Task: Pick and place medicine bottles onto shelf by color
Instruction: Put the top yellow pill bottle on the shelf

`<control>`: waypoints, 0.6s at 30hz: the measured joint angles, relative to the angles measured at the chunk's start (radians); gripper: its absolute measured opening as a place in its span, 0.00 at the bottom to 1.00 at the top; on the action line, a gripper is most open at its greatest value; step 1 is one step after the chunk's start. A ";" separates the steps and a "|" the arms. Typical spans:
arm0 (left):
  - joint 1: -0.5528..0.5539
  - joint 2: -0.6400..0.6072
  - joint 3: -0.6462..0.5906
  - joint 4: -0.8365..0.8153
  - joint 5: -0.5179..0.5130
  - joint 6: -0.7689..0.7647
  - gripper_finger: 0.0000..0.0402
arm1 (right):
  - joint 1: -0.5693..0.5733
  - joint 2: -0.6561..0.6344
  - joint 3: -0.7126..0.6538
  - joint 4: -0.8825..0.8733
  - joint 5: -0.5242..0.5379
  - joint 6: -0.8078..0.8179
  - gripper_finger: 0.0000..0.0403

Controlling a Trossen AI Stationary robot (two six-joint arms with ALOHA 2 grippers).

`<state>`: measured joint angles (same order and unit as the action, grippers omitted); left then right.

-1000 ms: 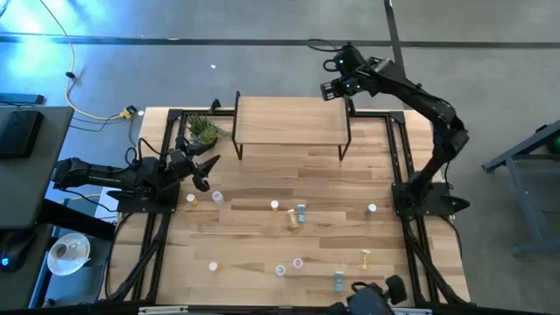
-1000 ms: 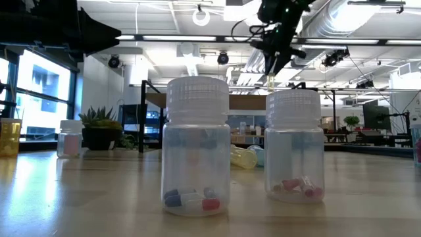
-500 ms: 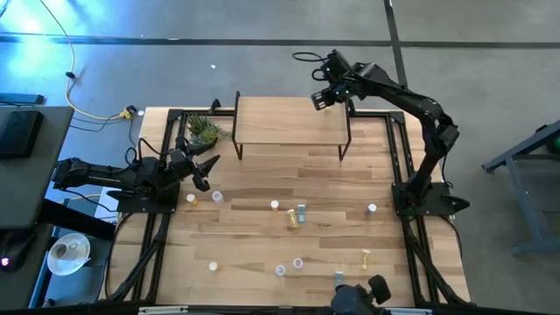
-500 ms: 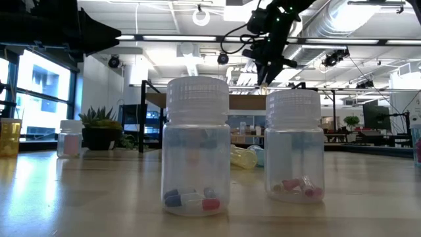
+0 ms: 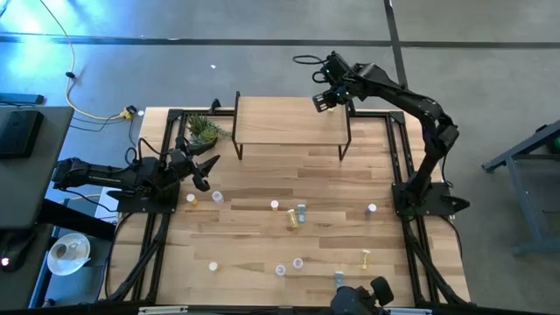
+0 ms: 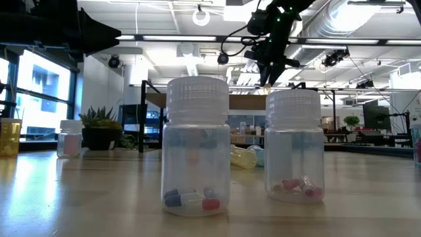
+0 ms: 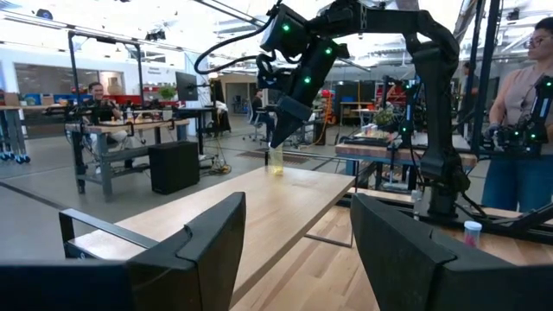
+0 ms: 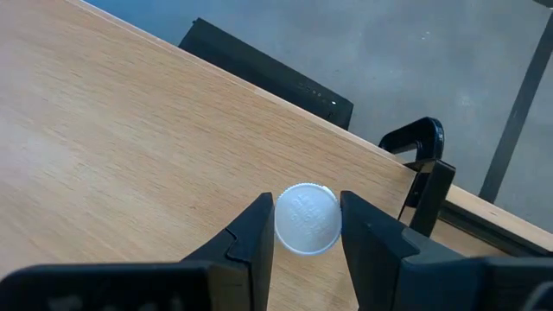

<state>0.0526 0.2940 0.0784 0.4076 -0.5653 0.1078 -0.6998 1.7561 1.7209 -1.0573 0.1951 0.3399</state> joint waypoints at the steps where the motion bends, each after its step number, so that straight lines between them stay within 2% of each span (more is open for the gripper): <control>1: 0.000 0.000 0.000 0.000 0.000 0.000 0.50 | 0.000 0.000 0.000 0.000 0.000 -0.001 0.26; 18: 0.000 0.000 0.000 0.000 0.000 0.000 0.50 | 0.000 0.000 -0.001 0.000 -0.003 -0.007 0.28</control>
<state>0.0525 0.2942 0.0784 0.4076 -0.5652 0.1081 -0.6998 1.7561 1.7203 -1.0576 0.1925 0.3324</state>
